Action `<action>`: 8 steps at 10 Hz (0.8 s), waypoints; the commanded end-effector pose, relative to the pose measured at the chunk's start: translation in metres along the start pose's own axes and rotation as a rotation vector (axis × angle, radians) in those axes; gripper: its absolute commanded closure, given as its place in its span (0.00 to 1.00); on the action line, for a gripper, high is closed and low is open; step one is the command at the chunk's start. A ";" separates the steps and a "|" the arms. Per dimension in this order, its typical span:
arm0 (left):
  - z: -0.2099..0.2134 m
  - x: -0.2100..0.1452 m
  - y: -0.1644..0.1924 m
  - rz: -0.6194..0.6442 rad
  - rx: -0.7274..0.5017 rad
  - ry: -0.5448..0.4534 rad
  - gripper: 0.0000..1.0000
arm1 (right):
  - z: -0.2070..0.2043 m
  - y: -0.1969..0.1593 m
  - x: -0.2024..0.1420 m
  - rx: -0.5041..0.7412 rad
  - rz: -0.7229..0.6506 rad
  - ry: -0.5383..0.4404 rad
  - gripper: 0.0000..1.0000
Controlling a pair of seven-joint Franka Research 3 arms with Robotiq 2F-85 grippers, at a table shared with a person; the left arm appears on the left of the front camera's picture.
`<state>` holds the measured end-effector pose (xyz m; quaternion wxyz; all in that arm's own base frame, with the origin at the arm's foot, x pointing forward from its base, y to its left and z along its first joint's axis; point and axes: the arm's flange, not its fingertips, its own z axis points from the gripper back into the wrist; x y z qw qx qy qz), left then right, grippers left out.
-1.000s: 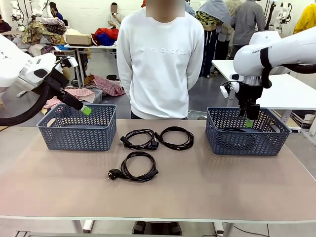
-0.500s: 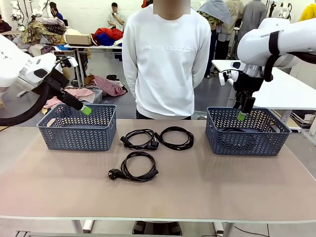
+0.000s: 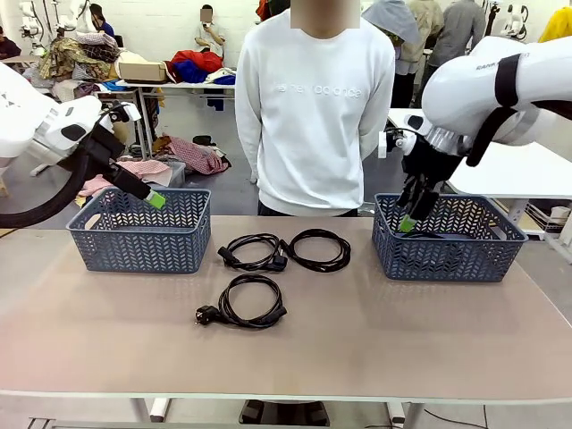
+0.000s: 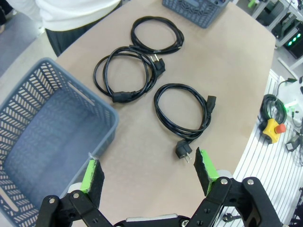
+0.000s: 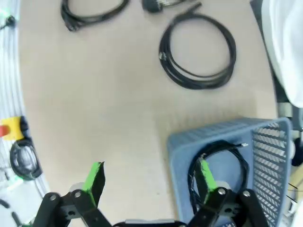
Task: Organize the cables according to human instructions.
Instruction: Pick up a bundle of cables and place it in the basket indicated by the human.
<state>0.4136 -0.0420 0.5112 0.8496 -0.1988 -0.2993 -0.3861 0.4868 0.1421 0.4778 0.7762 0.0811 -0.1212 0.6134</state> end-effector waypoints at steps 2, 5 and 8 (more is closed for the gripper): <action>-0.001 -0.002 0.001 -0.014 -0.022 -0.024 0.00 | -0.021 0.039 -0.003 -0.002 -0.005 -0.067 0.00; -0.001 -0.002 0.001 -0.014 -0.022 -0.024 0.00 | -0.033 0.066 -0.013 0.017 -0.016 -0.086 0.00; -0.001 -0.002 0.001 -0.014 -0.022 -0.024 0.00 | -0.031 0.058 -0.005 0.029 -0.008 -0.043 0.00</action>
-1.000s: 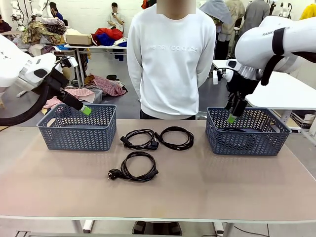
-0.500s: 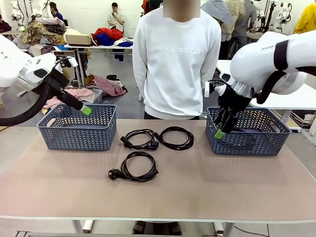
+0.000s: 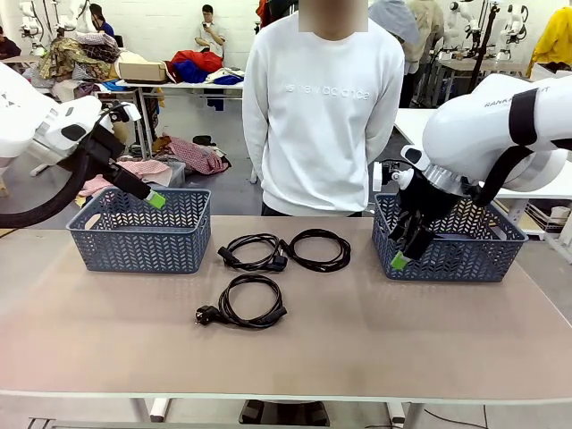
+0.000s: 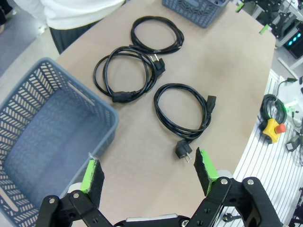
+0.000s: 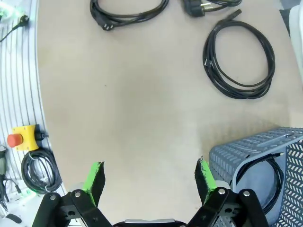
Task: Organize the cables according to human instructions.
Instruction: Pick up a bundle of cables and place it in the basket indicated by the human.
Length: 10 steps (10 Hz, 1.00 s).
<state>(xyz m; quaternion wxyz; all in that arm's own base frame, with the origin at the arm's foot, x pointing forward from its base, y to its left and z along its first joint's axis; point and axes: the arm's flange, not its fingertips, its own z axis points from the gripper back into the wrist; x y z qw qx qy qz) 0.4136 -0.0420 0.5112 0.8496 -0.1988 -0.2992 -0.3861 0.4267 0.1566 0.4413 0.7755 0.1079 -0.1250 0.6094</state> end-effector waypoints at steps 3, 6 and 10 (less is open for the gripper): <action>-0.001 -0.002 0.001 -0.014 -0.022 -0.025 0.00 | 0.003 -0.004 0.005 -0.006 0.003 -0.003 0.00; -0.001 -0.002 0.001 -0.014 -0.022 -0.025 0.00 | 0.003 -0.004 0.005 -0.006 0.003 -0.003 0.00; -0.001 -0.002 0.001 -0.014 -0.022 -0.025 0.00 | 0.003 -0.004 0.005 -0.006 0.003 -0.003 0.00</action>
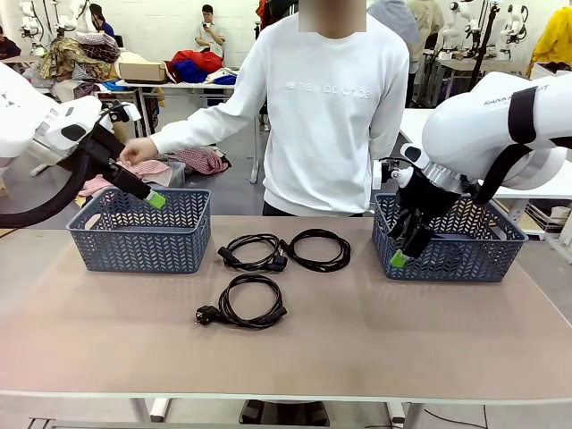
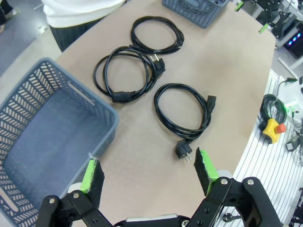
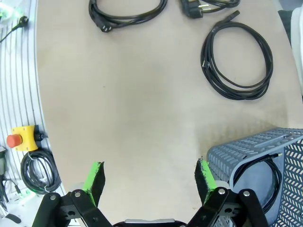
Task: Organize the cables according to human instructions.
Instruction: Pick up a bundle of cables and place it in the basket indicated by the human.
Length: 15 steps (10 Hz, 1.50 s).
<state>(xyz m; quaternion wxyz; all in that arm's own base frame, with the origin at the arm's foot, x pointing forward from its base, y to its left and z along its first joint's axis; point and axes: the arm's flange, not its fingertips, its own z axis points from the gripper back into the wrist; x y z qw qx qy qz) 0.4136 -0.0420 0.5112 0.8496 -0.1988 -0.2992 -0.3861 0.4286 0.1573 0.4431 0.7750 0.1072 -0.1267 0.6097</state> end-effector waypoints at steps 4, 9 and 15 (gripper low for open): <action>-0.001 -0.002 0.001 -0.014 -0.022 -0.025 0.00 | 0.001 -0.003 0.003 -0.003 0.002 -0.001 0.00; -0.001 -0.002 0.001 -0.014 -0.022 -0.025 0.00 | 0.001 -0.003 0.003 -0.003 0.002 -0.001 0.00; -0.058 0.032 -0.054 -0.330 -0.001 0.262 0.00 | 0.001 -0.003 0.003 -0.003 0.002 -0.001 0.00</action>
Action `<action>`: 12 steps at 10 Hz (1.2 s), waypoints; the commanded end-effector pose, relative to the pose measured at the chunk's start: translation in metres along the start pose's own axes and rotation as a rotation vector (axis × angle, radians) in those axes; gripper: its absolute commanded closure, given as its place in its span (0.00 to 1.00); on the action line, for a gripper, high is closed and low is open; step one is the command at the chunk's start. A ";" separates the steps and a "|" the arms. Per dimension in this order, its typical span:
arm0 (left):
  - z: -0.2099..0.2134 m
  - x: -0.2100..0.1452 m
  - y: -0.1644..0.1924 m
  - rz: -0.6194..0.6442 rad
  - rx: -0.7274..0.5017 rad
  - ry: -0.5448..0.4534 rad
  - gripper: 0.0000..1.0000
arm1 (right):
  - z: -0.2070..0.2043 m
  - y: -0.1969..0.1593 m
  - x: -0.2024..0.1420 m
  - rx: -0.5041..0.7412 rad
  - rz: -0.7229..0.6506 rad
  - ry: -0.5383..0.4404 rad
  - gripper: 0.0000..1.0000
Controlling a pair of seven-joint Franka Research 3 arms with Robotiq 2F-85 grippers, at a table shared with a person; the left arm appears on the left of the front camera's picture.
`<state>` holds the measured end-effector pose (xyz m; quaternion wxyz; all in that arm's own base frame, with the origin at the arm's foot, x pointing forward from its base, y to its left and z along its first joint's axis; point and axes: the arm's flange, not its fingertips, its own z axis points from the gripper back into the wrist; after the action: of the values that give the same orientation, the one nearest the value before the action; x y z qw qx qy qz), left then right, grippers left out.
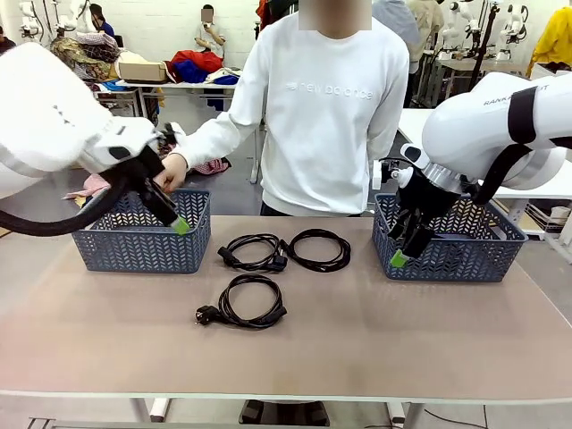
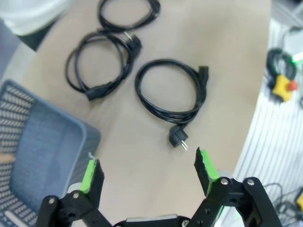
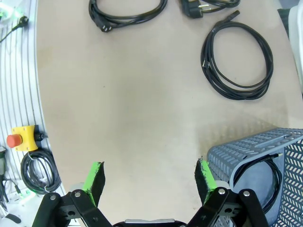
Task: Organize the cables according to human instructions.
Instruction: Pick up a bundle of cables and place it in the basket indicated by the human.
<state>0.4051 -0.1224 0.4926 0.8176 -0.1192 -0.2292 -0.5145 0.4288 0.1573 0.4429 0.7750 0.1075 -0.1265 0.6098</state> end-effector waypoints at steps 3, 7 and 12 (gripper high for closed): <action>-0.050 0.025 -0.030 -0.340 -0.109 0.187 0.00 | 0.001 -0.003 0.003 -0.004 0.002 -0.001 0.00; -0.086 0.028 -0.063 -0.472 -0.239 0.278 0.00 | 0.001 -0.003 0.003 -0.004 0.002 -0.001 0.00; -0.094 0.028 -0.072 -0.448 -0.240 0.266 0.00 | 0.001 -0.003 0.003 -0.004 0.002 -0.001 0.00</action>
<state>0.3741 -0.2160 0.4229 0.6864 -0.0934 -0.0751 -0.7173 0.4290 0.1574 0.4425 0.7750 0.1078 -0.1262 0.6097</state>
